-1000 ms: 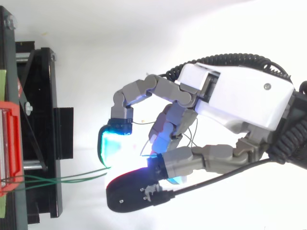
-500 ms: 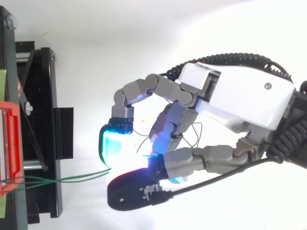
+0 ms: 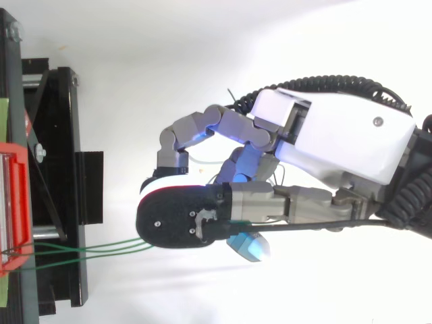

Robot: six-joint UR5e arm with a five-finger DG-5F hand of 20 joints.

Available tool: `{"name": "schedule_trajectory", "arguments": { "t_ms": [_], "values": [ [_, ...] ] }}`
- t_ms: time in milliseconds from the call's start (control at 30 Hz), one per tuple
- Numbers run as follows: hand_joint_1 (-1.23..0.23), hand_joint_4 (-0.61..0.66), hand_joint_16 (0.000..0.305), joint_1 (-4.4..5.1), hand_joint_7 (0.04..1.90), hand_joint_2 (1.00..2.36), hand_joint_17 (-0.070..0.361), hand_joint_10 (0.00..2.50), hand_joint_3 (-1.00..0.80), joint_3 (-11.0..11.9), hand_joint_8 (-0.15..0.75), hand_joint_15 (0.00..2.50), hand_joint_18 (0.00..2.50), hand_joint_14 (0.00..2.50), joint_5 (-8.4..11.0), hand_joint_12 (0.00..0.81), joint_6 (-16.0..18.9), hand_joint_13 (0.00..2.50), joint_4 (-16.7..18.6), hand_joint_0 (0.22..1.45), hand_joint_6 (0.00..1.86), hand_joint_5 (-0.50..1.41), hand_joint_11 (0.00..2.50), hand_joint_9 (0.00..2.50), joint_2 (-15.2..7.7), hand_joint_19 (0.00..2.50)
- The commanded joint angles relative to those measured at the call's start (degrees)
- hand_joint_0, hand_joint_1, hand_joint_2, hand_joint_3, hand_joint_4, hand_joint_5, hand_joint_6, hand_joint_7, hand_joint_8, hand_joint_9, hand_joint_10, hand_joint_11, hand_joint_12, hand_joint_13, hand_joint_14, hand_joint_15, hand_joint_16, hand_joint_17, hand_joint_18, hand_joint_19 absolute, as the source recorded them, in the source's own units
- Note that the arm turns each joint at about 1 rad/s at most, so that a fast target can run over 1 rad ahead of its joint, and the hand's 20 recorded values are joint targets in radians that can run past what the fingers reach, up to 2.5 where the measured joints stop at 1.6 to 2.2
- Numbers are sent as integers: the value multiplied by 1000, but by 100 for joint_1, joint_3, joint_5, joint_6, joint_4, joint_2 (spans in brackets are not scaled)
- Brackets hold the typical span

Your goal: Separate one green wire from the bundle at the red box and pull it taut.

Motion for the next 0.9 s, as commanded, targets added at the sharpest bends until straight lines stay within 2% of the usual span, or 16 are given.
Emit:
{"name": "schedule_trajectory", "arguments": {
  "t_ms": [0, 133, 233, 333, 500, 567, 733, 800, 867],
  "values": [
    [-352, 78, 56, 5, 1107, 1000, 126, 18, -500, 6, 267, 1223, 825, 24, 0, 368, 20, 1413, -9, 489, 876, -109, 1405, 1595, 0, 667],
    [-448, 91, 60, 5, 1095, 1000, 136, 17, -500, 6, 282, 1201, 863, 23, 0, 394, 28, 1436, -35, 443, 870, -106, 1377, 1614, 0, 641],
    [-595, 96, 60, -4, 1102, 1000, 134, 17, -500, 6, 279, 1208, 859, 24, 0, 392, 28, 1431, -44, 443, 867, -106, 1382, 1606, 0, 626],
    [-733, 84, 52, 5, 1146, 1000, 117, 19, -500, 6, 235, 1235, 796, 27, 0, 342, 28, 1382, -44, 536, 872, -116, 1414, 1565, 0, 656],
    [-798, 52, 49, 5, 1192, 1011, 109, 20, -369, 6, 229, 1235, 777, 29, 0, 329, 28, 1369, -44, 616, 883, -120, 1444, 1554, 0, 662],
    [-799, 48, 49, 5, 1196, 1014, 109, 20, -327, -2, 233, 1235, 780, 28, 0, 329, 28, 1370, -27, 614, 890, -122, 1455, 1553, 0, 660],
    [-689, 59, 49, 5, 1123, 1012, 111, 18, -322, 6, 235, 1242, 785, 28, 0, 335, 28, 1381, -27, 583, 900, -122, 1452, 1567, 0, 686],
    [-551, 61, 49, 5, 1119, 1012, 111, 21, -333, -2, 238, 1233, 783, 27, 0, 335, 28, 1391, -27, 581, 884, -115, 1443, 1603, 0, 685],
    [-515, 57, 49, 5, 1136, 1012, 111, 21, -335, -2, 237, 1236, 782, 28, 0, 336, 20, 1392, -27, 583, 878, -112, 1443, 1612, 0, 693]
  ]
}}
